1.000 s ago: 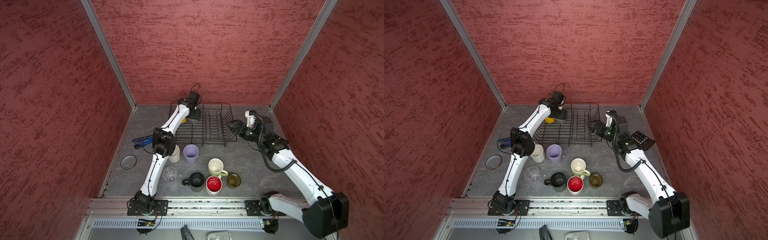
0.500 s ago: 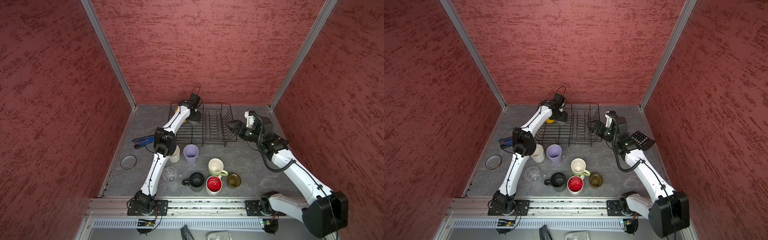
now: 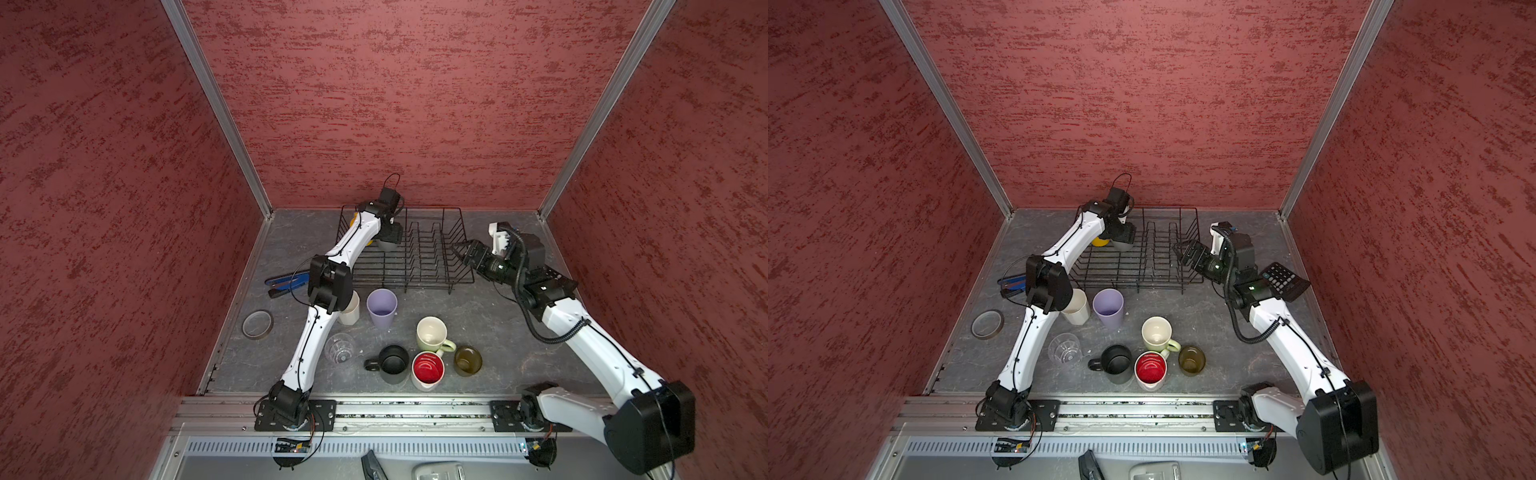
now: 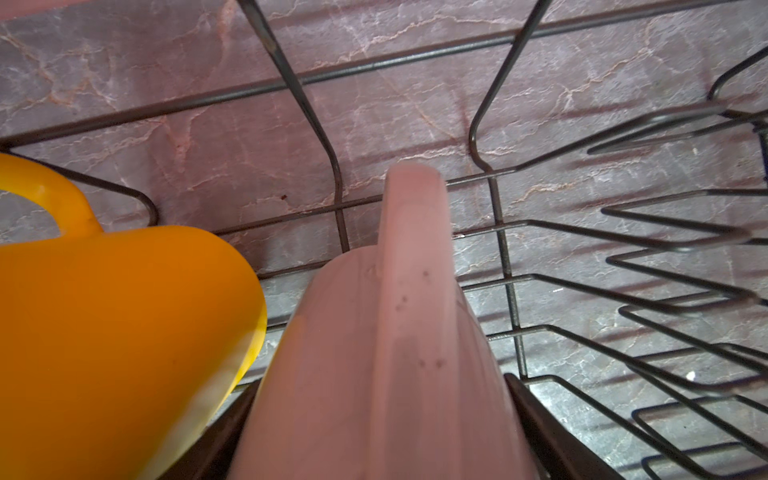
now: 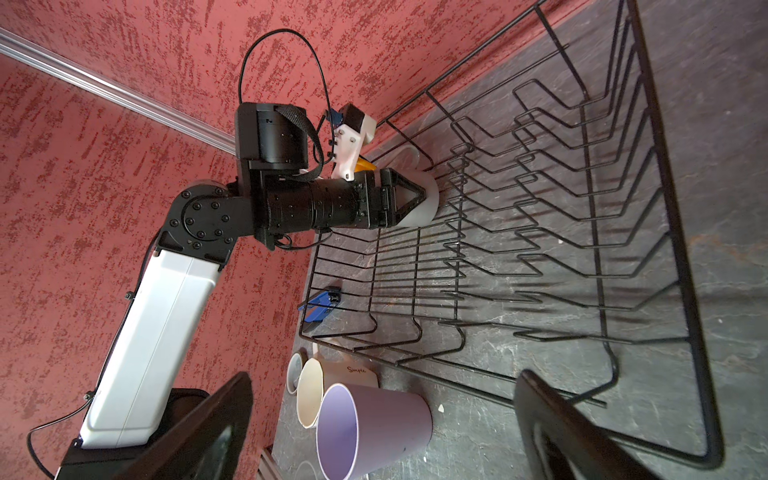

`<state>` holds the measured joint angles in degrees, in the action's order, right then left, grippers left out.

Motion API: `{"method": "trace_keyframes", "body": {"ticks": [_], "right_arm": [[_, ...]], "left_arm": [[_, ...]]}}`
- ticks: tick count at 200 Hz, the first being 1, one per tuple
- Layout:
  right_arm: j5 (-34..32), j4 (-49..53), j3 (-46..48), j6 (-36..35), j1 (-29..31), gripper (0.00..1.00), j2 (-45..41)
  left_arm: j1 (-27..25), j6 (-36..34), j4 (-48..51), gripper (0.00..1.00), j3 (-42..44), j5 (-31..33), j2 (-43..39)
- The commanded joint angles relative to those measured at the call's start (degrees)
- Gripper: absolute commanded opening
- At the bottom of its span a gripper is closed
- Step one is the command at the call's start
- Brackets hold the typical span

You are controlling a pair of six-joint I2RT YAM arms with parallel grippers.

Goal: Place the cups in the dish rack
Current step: 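Open the left gripper and raise it off the standing white mug, then draw the left arm back while the right gripper reaches to the cream mug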

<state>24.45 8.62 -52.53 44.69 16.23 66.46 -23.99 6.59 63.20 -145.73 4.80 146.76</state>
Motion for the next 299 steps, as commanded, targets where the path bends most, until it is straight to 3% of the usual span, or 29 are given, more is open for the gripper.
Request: {"method": "trace_keyframes", "body": {"ticks": [1,31,64,168,199,249,299], "right_arm": [[1.04,-1.86,0.85,0.96,-0.25,0.99,0.08],[1.17,-2.09,0.92,1.02,-0.23,0.99,0.08],[1.46,-2.61,1.02,1.36,-0.25,0.99,0.32],[-1.14,2.42,-1.83,-2.57,-0.23,0.98,0.51],[-4.14,8.25,-4.64,-6.83,-0.23,0.94,0.87],[-6.49,19.30,-9.23,-14.41,0.44,0.77,2.22],[-9.33,29.61,-9.62,-18.36,7.17,0.67,1.96]], "left_arm": [[0.35,-0.72,-1.68,0.71,-1.84,-0.32,0.86],[0.26,-1.23,-2.26,0.88,-1.79,0.37,0.50],[0.26,-1.37,-2.49,0.94,-1.84,0.74,0.12],[-1.29,-1.32,-3.58,0.96,-0.78,0.14,-4.97],[-1.82,-0.58,-6.20,0.96,3.94,-0.24,-10.42],[-2.33,1.19,-10.54,0.96,12.15,-0.74,-21.14],[-2.31,3.13,-21.57,0.97,26.72,-0.85,-36.35]]}}
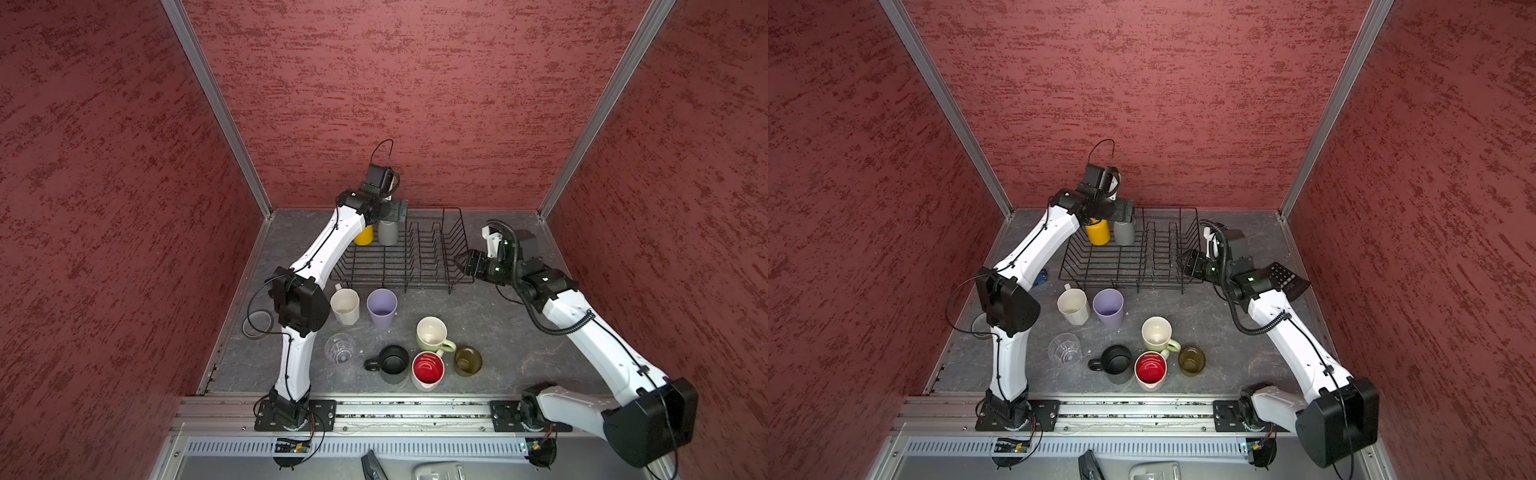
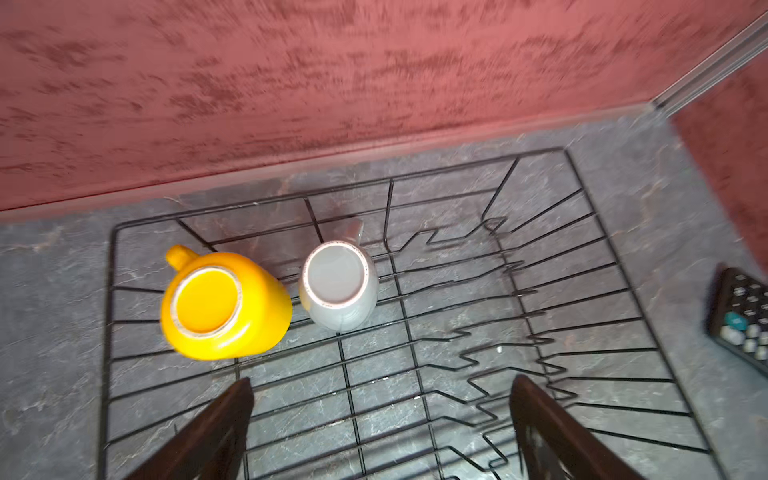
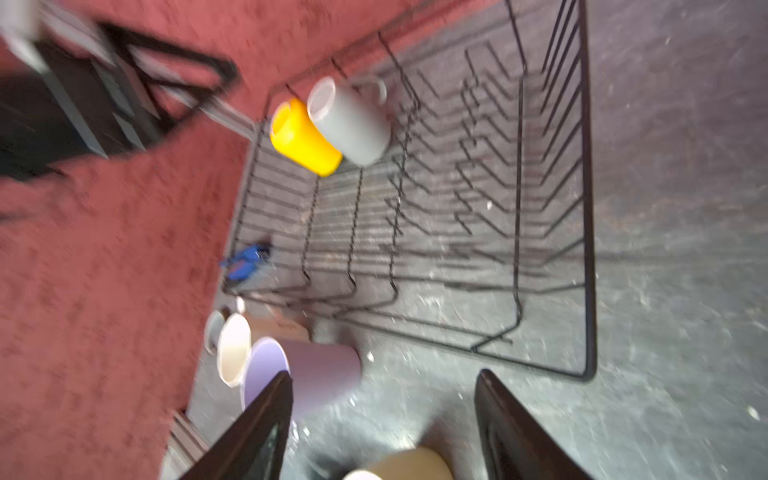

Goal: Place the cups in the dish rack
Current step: 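Draw the left arm back while the right gripper reaches to the cream mug, then grasp the cream mug rim with the right gripper and lift it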

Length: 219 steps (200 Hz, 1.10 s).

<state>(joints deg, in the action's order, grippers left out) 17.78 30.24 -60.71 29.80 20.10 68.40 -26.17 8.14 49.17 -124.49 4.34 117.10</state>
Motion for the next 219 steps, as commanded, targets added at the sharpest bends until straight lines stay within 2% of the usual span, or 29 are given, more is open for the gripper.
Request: {"method": "trace_keyframes", "body": {"ticks": [1,62,112,169,219], "right_arm": [[-2.71,8.12,-1.44,-3.50,3.42,0.67,-0.05],[-4.02,16.07,3.31,-1.89,9.08,0.59,-4.74],[-6.47,18.96,5.99,-0.01,14.53,0.53,-4.88],[-9.78,18.63,4.93,1.13,20.95,0.51,1.07],[-15.36,18.05,3.27,1.62,25.57,0.46,8.22]], "left_arm": [[-0.16,1.64,-7.92,0.97,5.83,-0.39,-7.01],[0.41,4.03,-24.11,0.98,25.71,-0.14,-24.92],[5.02,10.12,-30.20,1.00,37.36,-3.33,-35.42],[12.98,18.08,-36.01,1.00,48.37,-9.02,-44.81],[15.04,18.92,-36.25,1.00,51.17,-10.98,-48.05]]}}
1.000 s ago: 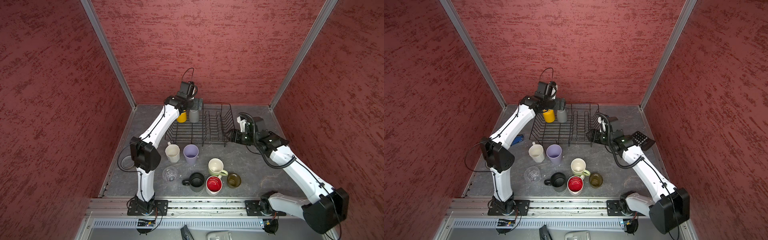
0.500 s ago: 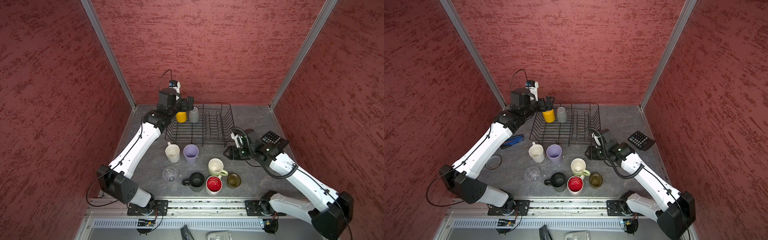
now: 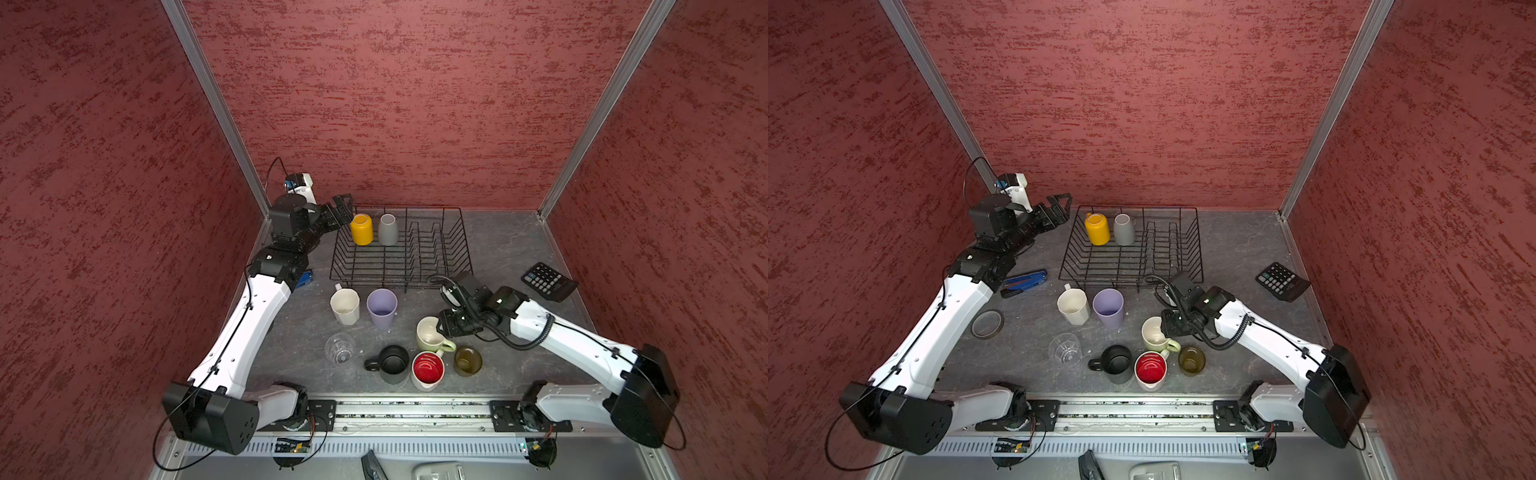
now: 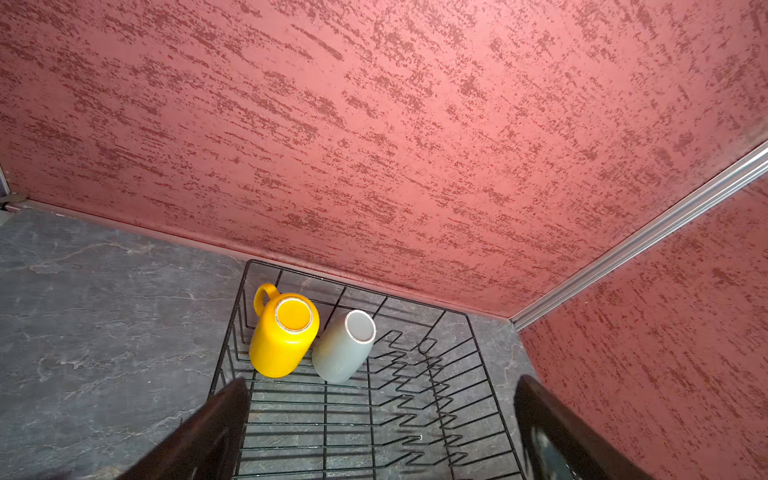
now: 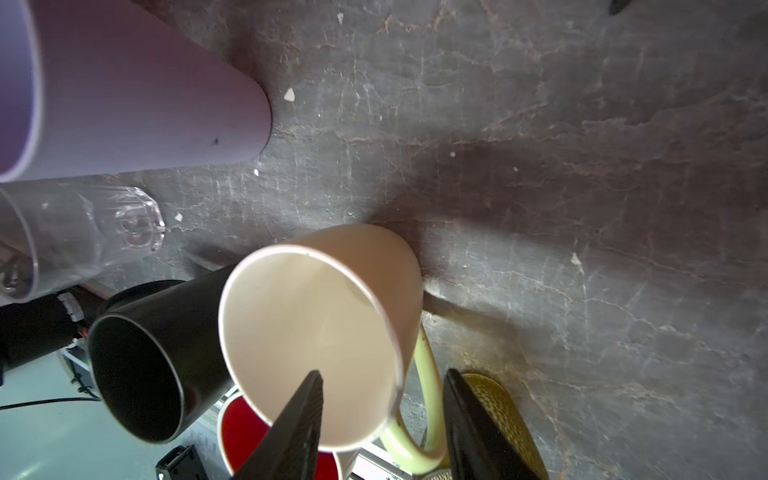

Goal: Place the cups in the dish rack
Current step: 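Grasp the cream mug rim with the right gripper and lift it, then carry the cream mug above the rack toward the left gripper while the left gripper approaches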

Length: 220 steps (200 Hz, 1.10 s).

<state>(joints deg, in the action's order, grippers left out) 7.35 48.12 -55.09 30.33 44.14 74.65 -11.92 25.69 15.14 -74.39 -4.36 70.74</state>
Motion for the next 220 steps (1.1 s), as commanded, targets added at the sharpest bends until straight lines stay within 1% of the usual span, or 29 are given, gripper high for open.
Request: {"method": "trace_keyframes", "body": {"ticks": [1,31,67,73,97,139,172,193,220], "right_arm": [[-5.00,0.11,-2.37,1.12,1.59,0.46,2.02],[-6.48,-2.21,-3.36,1.40,2.75,0.38,5.66],[-10.16,-2.15,-5.59,-0.06,3.85,0.30,8.32],[-10.56,-2.06,-5.88,-0.42,3.90,0.29,9.83],[-11.63,-2.21,-6.56,-1.28,3.98,0.24,11.20],[-13.35,-2.53,-7.04,-2.28,4.02,0.15,12.13],[-14.14,-1.82,-8.35,-3.41,4.02,0.06,12.64],[-16.07,-0.36,-9.79,-4.41,4.02,0.00,12.19],[-19.66,2.65,-12.06,-6.17,3.98,0.00,11.29]], "left_arm": [[0.82,1.37,-2.26,1.00,1.12,-2.26,-1.72],[1.96,2.08,-2.15,1.00,2.27,-3.17,-2.78],[3.50,2.39,-1.64,1.00,2.87,-4.12,-4.07],[3.65,2.47,-1.69,1.00,3.09,-4.23,-4.28],[4.35,3.21,-1.73,1.00,4.30,-4.52,-5.38],[5.58,4.19,-2.06,1.00,5.77,-5.10,-6.84],[6.19,4.54,-2.12,1.00,6.35,-5.26,-7.52],[6.53,4.80,-2.38,1.00,6.96,-5.15,-8.20],[7.24,5.71,-3.49,1.00,8.08,-5.18,-8.84]]}}
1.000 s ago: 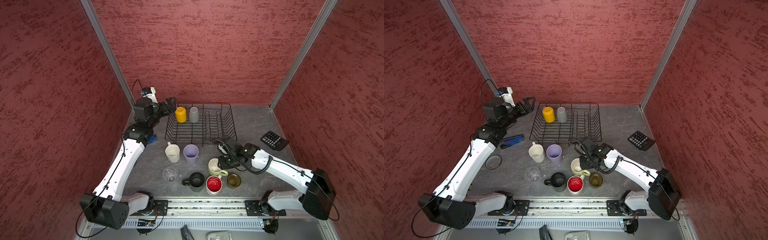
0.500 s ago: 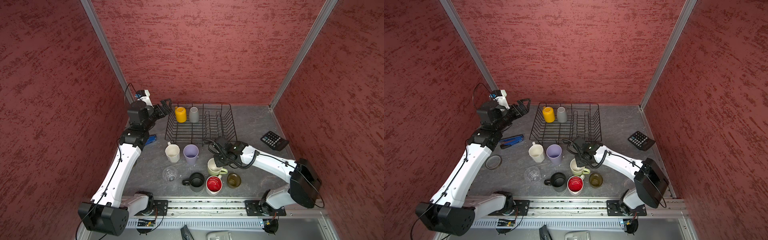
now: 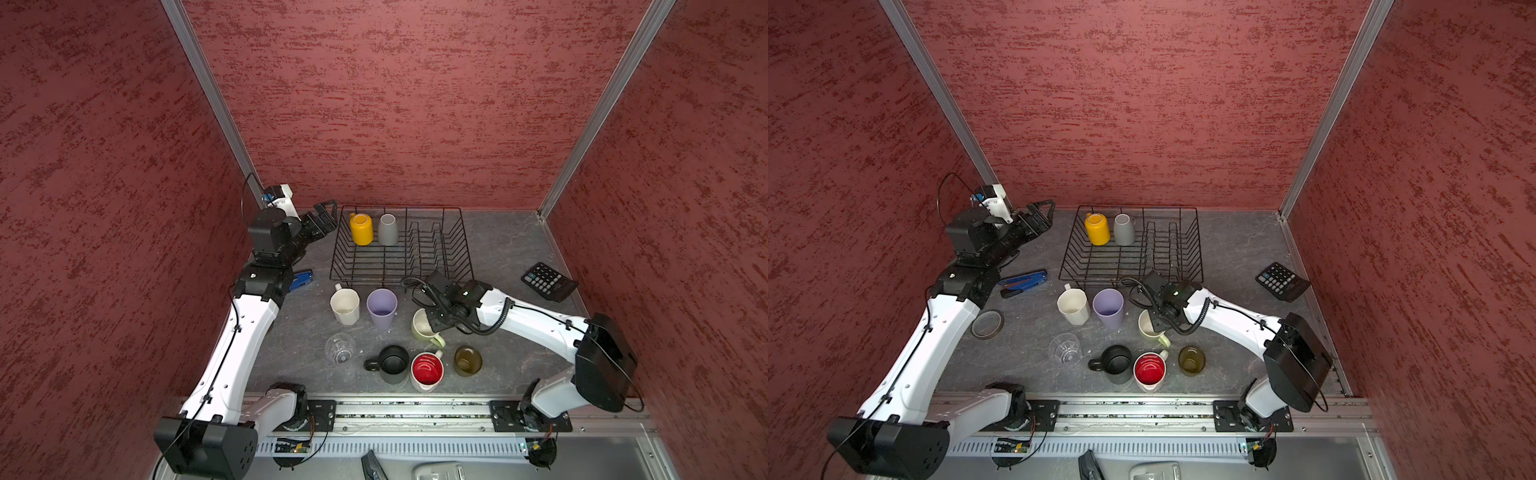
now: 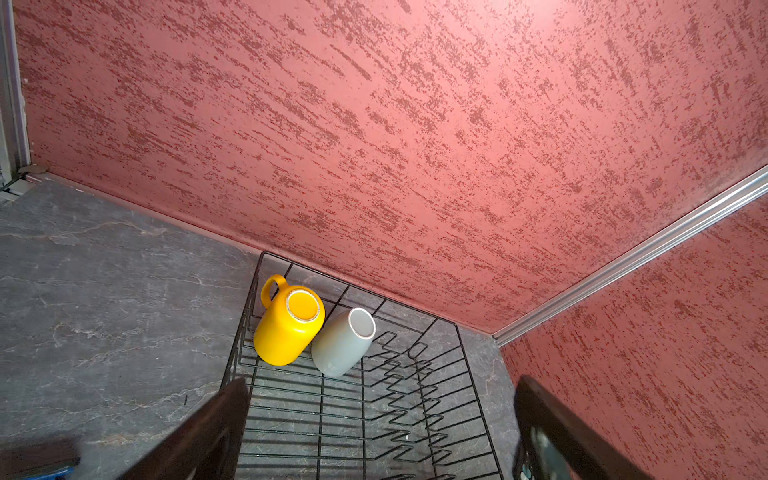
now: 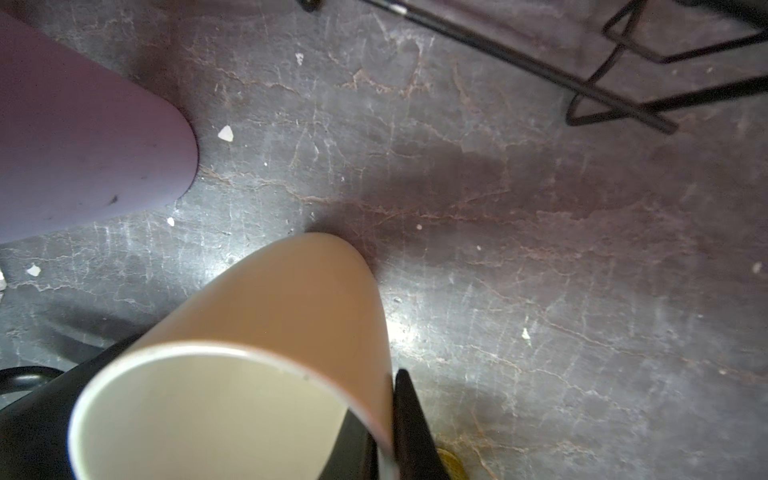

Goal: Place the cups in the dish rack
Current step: 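Carry the cream mug above the rack toward the left gripper while the left gripper approaches, then grasp the cream mug body with the left gripper beside the right gripper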

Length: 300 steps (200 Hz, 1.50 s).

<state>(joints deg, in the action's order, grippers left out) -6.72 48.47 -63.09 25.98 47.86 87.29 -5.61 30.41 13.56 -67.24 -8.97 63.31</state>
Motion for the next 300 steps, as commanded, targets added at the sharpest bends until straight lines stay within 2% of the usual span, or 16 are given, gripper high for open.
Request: {"method": "trace_keyframes", "body": {"ticks": [1,55,98,131,173,197,227,267,300], "right_arm": [[-5.80,2.40,-4.15,-1.90,0.29,0.00,-1.34],[-11.12,8.84,-9.76,-3.84,-0.02,0.00,-6.27],[-5.87,8.22,-14.53,-4.00,-2.97,0.00,-12.55],[2.06,1.90,-15.39,-3.29,-8.57,0.00,-15.05],[13.88,-15.22,-12.68,1.13,-16.47,0.00,-16.64],[22.09,-25.82,-11.66,3.82,-21.30,0.00,-15.69],[34.45,-31.81,-14.23,5.78,-27.76,0.00,-11.40],[42.56,-38.33,-14.10,7.53,-29.20,0.00,-8.96],[47.97,-43.75,-12.08,9.69,-29.40,0.00,-9.15]], "left_arm": [[0.94,1.02,-1.94,1.00,1.00,-0.54,-1.42],[1.87,3.23,-4.78,1.00,3.00,-1.91,-1.87],[3.23,5.93,-7.73,1.00,5.23,-5.19,-1.87],[4.29,7.90,-9.99,1.00,7.45,-8.81,-2.61],[5.04,8.94,-14.23,1.00,10.97,-15.17,-4.42],[5.63,9.74,-17.14,1.00,11.62,-21.80,-3.76],[6.37,13.12,-25.57,1.00,12.71,-33.02,-1.26],[5.61,20.79,-43.36,1.00,15.03,-45.95,3.56],[3.44,19.98,-46.85,1.00,14.47,-50.09,5.81]]}}
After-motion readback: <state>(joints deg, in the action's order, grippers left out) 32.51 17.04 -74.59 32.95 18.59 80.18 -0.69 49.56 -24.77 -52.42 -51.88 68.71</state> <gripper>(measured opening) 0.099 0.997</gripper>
